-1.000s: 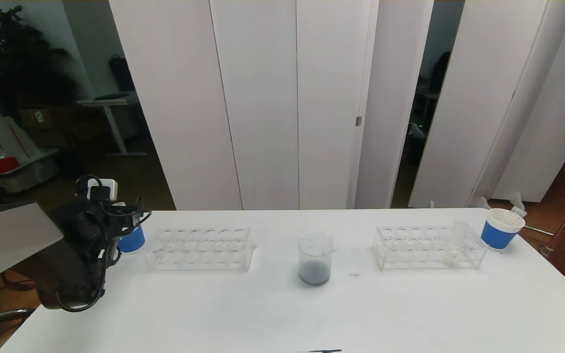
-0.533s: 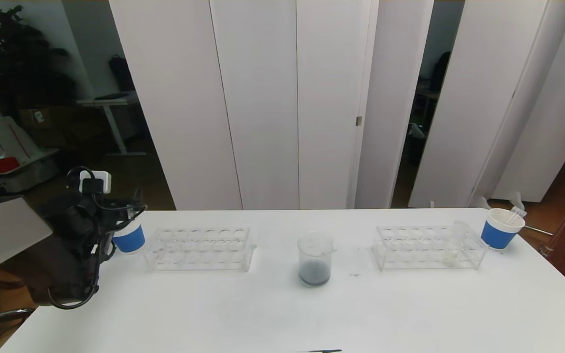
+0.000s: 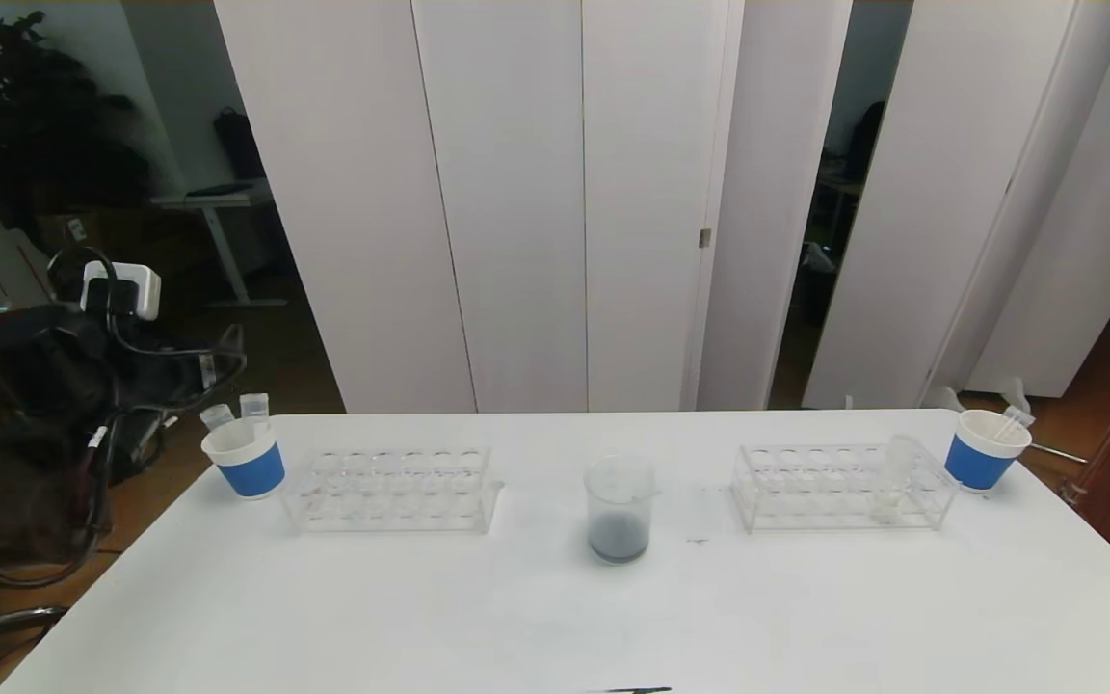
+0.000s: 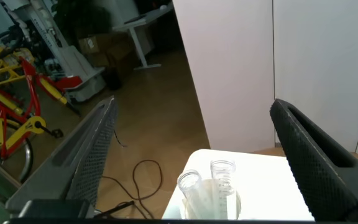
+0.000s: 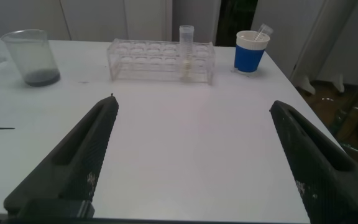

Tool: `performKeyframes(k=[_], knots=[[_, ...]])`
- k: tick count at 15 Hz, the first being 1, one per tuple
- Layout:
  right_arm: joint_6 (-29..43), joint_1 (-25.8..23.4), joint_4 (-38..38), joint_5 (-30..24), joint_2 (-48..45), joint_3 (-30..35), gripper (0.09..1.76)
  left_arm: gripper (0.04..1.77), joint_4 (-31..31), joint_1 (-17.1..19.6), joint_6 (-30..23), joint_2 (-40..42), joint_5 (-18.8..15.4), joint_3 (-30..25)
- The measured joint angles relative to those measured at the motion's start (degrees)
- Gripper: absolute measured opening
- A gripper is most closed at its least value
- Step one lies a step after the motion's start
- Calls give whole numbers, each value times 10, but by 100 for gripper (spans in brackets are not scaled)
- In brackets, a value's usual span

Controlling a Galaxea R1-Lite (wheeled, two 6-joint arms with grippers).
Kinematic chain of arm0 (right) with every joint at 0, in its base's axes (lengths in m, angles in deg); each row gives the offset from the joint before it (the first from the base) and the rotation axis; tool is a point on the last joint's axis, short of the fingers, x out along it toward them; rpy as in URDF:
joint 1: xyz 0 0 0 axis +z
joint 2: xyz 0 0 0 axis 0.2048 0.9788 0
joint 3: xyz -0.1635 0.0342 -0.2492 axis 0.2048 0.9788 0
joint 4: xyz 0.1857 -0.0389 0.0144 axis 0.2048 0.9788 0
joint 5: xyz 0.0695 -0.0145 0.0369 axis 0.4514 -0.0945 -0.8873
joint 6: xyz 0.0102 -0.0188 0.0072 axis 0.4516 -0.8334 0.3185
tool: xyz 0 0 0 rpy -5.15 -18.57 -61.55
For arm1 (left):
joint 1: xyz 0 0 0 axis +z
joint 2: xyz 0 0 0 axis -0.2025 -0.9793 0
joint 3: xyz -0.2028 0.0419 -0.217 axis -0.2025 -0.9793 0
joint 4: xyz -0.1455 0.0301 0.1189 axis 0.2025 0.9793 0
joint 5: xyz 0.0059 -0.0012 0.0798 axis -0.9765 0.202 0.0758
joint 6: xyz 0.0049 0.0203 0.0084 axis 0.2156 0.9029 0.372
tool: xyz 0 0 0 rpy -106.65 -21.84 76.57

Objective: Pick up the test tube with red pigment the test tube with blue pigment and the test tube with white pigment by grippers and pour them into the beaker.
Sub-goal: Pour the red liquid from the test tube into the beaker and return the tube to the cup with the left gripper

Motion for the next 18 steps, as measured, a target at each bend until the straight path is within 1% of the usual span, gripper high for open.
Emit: performKeyframes(k=[1, 3, 6, 10, 12, 15, 18], knots=[[0, 0, 0, 0, 0, 0, 175, 174, 39, -1, -1, 34, -1, -7], [0, 0, 0, 0, 0, 0, 175, 174, 119, -3, -3, 109, -16, -24], [0, 0, 0, 0, 0, 0, 175, 174, 245, -4, -4, 231, -58, -45], [0, 0, 0, 0, 0, 0, 175, 174, 458, -4, -5, 404, -119, -61], [0, 0, 0, 0, 0, 0, 175, 174, 559, -13, -7, 494, -144, -65], [0, 0, 0, 0, 0, 0, 175, 174, 683, -46, -16, 628, -158, -68], [0, 0, 0, 0, 0, 0, 175, 174, 803, -71, -20, 754, -161, -70]])
